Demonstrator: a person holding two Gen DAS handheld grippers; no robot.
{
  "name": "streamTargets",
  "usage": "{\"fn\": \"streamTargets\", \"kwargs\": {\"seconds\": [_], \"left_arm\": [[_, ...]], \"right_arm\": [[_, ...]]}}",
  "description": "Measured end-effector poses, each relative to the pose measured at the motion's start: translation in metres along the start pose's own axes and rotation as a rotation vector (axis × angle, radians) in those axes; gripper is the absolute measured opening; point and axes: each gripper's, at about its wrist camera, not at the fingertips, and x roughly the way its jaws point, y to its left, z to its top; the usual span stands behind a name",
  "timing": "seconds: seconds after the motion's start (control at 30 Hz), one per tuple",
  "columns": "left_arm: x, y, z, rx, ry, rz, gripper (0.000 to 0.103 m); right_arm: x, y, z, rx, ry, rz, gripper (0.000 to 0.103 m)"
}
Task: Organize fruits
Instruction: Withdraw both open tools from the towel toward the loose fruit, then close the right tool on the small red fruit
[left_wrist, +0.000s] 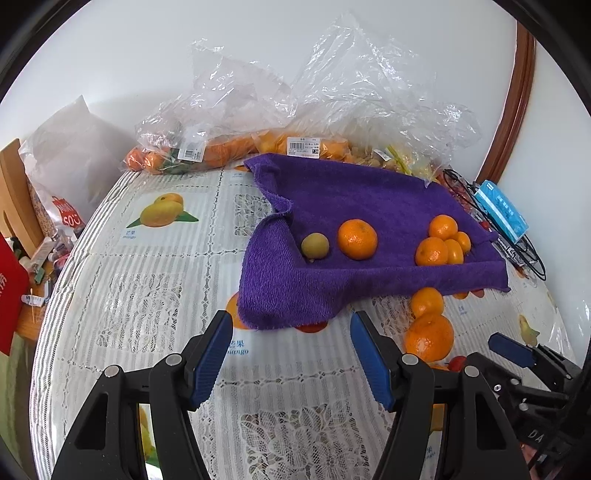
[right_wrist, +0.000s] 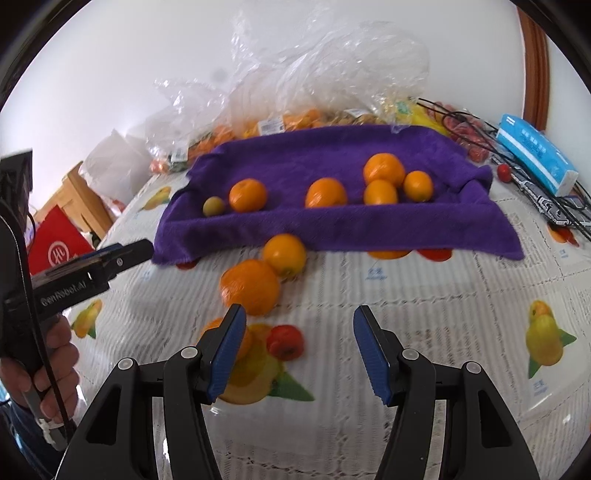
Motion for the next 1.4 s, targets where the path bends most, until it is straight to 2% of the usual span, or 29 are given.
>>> {"fn": "streamTargets", "kwargs": {"seconds": [0.1, 0.33, 0.47, 0.67, 0.87, 0.9, 0.97, 1.03, 1.13, 1.3, 1.4], "left_arm": [[-0.001, 0.001, -0.002, 0.004, 0.003, 0.003, 0.064], [0.000, 0.007, -0.005, -0.019, 0.017, -0.003, 0.064], [0.003, 0.010, -0.006, -0.027, 0.024, -0.001, 0.064], [0.007, 0.012, -0.007, -0.039, 0.035, -0.008, 0.064], [0.011, 0.013, -0.008, -0.047, 0.043, -0.011, 0.064], [0.012, 0.013, -0.008, -0.047, 0.044, -0.010, 0.064], [0.013, 0.014, -0.009, -0.047, 0.046, -0.007, 0.064], [0.013, 0.016, -0.009, -0.050, 0.047, -0.006, 0.064], [0.013, 0.018, -0.010, -0.056, 0.049, -0.009, 0.064], [0.015, 0.018, -0.011, -0.058, 0.060, -0.008, 0.064], [0.016, 0.017, -0.011, -0.060, 0.065, -0.009, 0.064]], "right_arm": [[0.007, 0.007, -0.004, -0.026, 0.014, -0.013, 0.060], [0.011, 0.010, -0.004, -0.019, -0.011, -0.024, 0.064], [0.013, 0.008, -0.002, -0.023, -0.012, -0.059, 0.067], [0.025, 0.002, -0.003, -0.034, 0.054, -0.077, 0.067], [0.030, 0.005, -0.008, -0.056, 0.042, -0.097, 0.067], [0.030, 0.005, -0.007, -0.059, 0.041, -0.098, 0.066], [0.031, 0.008, -0.006, -0.071, 0.035, -0.098, 0.058], [0.031, 0.010, -0.006, -0.085, 0.029, -0.100, 0.038], [0.031, 0.010, -0.005, -0.084, 0.028, -0.098, 0.026], [0.026, 0.003, -0.006, -0.068, 0.025, -0.092, 0.026], [0.017, -0.001, -0.007, -0.058, 0.010, -0.070, 0.034]]}}
